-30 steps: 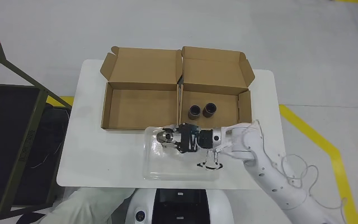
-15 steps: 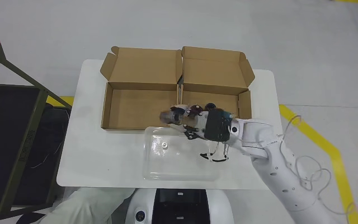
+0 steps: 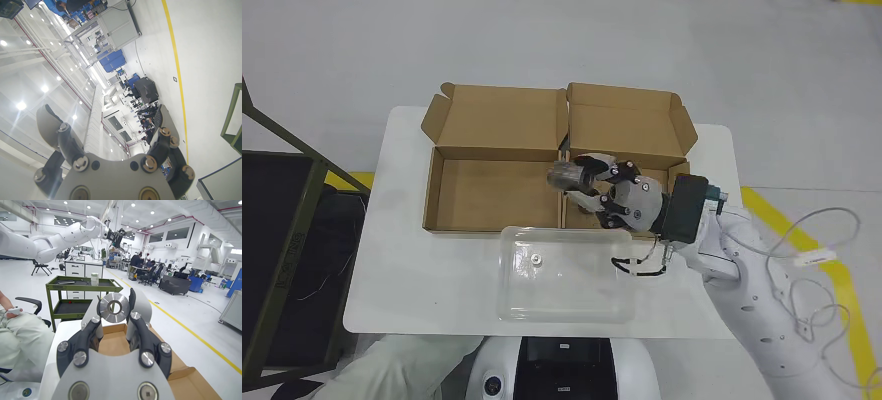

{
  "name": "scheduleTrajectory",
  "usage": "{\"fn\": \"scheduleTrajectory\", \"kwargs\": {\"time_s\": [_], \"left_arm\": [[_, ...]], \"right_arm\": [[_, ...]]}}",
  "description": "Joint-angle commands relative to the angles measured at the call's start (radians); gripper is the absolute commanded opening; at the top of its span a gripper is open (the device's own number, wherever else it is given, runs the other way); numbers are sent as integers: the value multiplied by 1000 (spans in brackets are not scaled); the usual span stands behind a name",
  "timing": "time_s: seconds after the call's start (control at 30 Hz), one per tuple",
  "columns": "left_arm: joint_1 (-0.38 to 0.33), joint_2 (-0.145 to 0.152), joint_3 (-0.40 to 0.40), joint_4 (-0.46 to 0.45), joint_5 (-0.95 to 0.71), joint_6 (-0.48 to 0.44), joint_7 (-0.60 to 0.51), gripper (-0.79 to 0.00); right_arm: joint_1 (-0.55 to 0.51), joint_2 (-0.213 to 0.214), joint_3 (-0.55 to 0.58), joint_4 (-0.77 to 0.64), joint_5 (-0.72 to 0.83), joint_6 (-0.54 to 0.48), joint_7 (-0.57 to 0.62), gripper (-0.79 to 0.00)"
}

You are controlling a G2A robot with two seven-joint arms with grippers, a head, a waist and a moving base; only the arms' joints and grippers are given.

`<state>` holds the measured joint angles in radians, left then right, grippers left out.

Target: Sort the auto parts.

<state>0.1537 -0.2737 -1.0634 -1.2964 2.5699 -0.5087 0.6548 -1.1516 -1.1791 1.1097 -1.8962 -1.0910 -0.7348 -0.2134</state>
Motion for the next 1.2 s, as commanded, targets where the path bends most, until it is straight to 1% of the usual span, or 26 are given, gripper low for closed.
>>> {"fn": "scheduleTrajectory", "kwargs": {"time_s": [0.0,0.47,0.63,0.93,1.17], "left_arm": [[0,0,0,0,0,0,0,0],[0,0,0,0,0,0,0,0],[0,0,0,0,0,0,0,0],[0,0,0,0,0,0,0,0],[0,0,0,0,0,0,0,0]], "right_arm": [[-1,-1,6,-2,0,5,-18,-785],[10,-9,-4,12,-35,11,-82,-785],[25,-13,-21,29,-60,2,-86,-785],[64,-27,-85,92,-111,37,-34,-785],[120,-48,-168,195,-131,78,43,-785]]}}
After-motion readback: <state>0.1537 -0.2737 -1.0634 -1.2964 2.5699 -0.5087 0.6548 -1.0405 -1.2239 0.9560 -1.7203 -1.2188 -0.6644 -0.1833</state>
